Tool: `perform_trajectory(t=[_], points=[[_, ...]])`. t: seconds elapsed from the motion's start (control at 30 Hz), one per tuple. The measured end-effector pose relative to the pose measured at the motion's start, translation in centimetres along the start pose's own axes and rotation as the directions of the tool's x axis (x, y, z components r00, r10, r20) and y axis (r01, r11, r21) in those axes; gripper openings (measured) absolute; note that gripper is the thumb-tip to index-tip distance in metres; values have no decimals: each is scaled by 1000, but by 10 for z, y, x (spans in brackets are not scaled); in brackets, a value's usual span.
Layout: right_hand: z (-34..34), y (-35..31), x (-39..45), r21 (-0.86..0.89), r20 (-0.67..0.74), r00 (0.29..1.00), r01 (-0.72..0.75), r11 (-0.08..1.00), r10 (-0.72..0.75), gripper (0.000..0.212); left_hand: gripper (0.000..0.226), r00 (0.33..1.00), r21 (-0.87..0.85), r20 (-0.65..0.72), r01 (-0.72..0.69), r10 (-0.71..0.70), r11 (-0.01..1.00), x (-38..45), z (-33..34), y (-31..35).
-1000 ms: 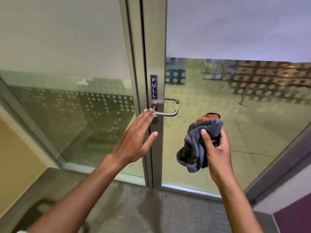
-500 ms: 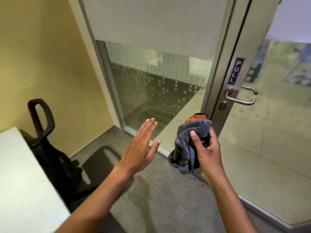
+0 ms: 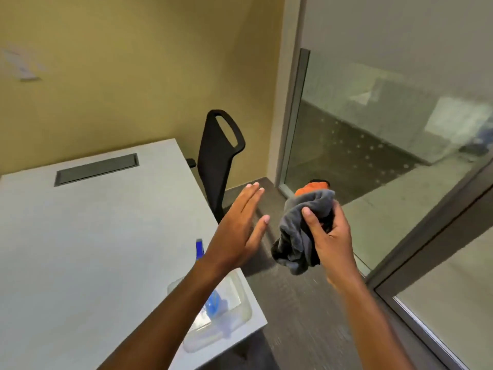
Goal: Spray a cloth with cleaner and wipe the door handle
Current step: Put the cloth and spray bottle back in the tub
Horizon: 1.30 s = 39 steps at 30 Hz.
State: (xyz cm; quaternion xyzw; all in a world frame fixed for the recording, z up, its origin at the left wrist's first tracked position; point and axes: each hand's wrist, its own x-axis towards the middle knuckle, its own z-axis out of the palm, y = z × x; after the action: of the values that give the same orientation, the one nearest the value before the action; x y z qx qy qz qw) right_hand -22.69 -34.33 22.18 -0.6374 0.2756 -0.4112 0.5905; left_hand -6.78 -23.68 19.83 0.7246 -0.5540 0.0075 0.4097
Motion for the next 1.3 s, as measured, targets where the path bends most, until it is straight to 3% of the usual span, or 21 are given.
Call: perform_trajectory(t=[0.23, 0.4, 0.73, 1.07, 1.17, 1.3], points=[[81, 24, -23, -100, 178, 982, -52, 994, 69, 26, 60, 974, 22, -145, 177, -172, 984, -57, -82, -57], [114, 65, -30, -226, 321, 934, -83, 971, 155, 27, 64, 926, 22, -148, 353, -346, 936, -104, -98, -98], [145, 155, -24, -437, 459, 849, -41, 899, 262, 27, 64, 817, -47, -63, 571, -573, 819, -157, -69, -131], [157, 215, -26, -601, 461, 737, -150, 785, 494, 41, 64, 648, 14, 84, 759, -757, 651, -196, -27, -174], [165, 223, -25, -639, 464, 728, -120, 760, 505, 42, 65, 577, 24, 163, 808, -800, 588, -216, -15, -190], [173, 232, -25, -690, 472, 721, -57, 722, 507, 47, 67, 547, 16, 218, 826, -808, 563, -229, -5, -200]])
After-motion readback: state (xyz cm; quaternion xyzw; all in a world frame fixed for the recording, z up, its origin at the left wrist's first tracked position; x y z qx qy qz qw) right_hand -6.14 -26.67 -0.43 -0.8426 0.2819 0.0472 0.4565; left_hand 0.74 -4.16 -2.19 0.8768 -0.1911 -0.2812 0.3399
